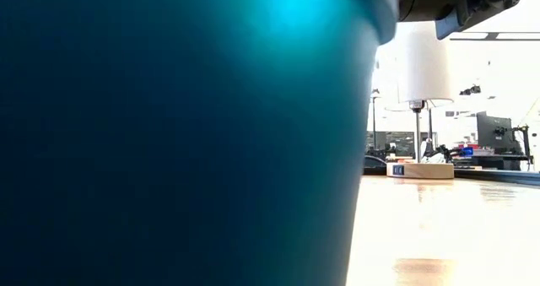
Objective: Pick & Place Dice
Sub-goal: Put the small orange die into the blue bin
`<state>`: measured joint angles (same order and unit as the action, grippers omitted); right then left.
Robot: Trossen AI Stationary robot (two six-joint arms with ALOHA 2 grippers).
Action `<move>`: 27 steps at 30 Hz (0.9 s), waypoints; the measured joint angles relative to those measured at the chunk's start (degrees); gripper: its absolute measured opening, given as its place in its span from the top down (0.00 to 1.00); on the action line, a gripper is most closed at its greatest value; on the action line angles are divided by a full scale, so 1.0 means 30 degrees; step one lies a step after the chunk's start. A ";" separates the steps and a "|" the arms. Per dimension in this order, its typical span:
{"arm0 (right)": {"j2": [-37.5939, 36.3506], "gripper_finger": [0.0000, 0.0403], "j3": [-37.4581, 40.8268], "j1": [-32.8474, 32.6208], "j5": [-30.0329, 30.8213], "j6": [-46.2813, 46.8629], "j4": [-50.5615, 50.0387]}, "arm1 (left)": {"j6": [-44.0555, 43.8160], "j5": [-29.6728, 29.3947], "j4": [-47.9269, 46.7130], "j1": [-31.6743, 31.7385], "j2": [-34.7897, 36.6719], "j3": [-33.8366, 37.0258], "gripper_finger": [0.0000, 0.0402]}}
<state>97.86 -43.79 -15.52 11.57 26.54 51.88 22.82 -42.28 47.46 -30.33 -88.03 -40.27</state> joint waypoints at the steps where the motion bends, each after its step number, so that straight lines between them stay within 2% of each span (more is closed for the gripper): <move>1: 0.0000 0.52 0.0000 -0.0061 0.0079 -0.0004 -0.0011 | -0.1009 0.0028 0.0000 -0.0007 0.0000 0.0000 0.83; 4: 0.0000 0.45 0.0015 -0.0228 0.0219 -0.0379 -0.0046 | -0.3902 0.0141 -0.0200 -0.0026 0.0092 0.0000 0.83; 9: 0.0048 0.39 0.0066 -0.0578 0.0167 -0.1490 -0.0393 | -0.6414 0.0306 -0.1559 -0.0413 0.1049 -0.0018 0.85; 18: 0.0036 0.38 0.0058 -0.0785 0.0530 -0.1858 -0.0603 | -1.0244 0.3413 -0.5996 -0.1002 0.3503 -0.0029 0.86; 27: 0.0029 0.38 0.0058 -0.1223 0.0532 -0.2261 -0.0656 | -1.3381 0.3993 -1.1262 -0.1693 0.6206 -0.0173 0.86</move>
<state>97.95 -43.62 -19.19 13.16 19.75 49.91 -17.32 -30.30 13.68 -35.41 -69.41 -40.79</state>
